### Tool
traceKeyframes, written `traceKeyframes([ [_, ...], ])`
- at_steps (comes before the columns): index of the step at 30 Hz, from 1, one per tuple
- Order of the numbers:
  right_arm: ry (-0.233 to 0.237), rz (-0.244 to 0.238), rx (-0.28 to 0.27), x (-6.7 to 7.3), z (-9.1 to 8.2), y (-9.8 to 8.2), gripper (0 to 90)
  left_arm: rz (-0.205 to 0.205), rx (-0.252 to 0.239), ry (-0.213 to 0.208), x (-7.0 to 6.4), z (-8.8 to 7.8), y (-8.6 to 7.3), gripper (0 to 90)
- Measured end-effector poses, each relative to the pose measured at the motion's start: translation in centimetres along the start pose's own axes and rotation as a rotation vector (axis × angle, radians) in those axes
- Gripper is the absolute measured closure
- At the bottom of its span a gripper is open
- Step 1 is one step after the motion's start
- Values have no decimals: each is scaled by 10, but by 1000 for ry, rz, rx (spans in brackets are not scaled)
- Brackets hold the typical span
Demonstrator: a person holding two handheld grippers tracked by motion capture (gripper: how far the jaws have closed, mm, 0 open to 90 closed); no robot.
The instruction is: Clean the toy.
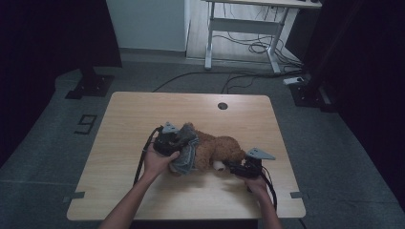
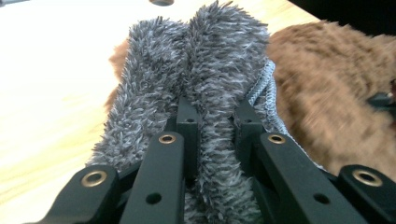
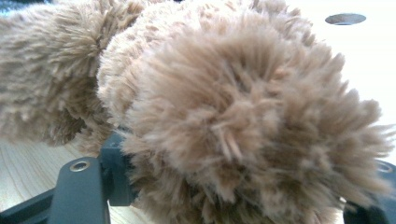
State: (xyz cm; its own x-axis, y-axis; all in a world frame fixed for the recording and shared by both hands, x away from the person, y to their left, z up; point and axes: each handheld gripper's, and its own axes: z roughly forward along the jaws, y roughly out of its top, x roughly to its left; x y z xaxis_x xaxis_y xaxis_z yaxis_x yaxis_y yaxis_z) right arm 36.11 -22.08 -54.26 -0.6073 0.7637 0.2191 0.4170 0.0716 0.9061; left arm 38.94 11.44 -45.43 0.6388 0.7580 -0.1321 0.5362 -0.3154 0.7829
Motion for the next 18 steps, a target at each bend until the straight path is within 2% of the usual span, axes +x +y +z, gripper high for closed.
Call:
traceKeyframes([
  [8, 1, 0, 2, 0, 0, 0, 283, -24, 0, 37, 17, -11, -17, 770],
  [12, 3, 1, 2, 0, 0, 0, 283, -82, 0, 28, 31, -13, -27, 770],
  [18, 3, 2, 1, 0, 0, 0, 282, -169, 44, 29, 56, -13, -43, 770],
])
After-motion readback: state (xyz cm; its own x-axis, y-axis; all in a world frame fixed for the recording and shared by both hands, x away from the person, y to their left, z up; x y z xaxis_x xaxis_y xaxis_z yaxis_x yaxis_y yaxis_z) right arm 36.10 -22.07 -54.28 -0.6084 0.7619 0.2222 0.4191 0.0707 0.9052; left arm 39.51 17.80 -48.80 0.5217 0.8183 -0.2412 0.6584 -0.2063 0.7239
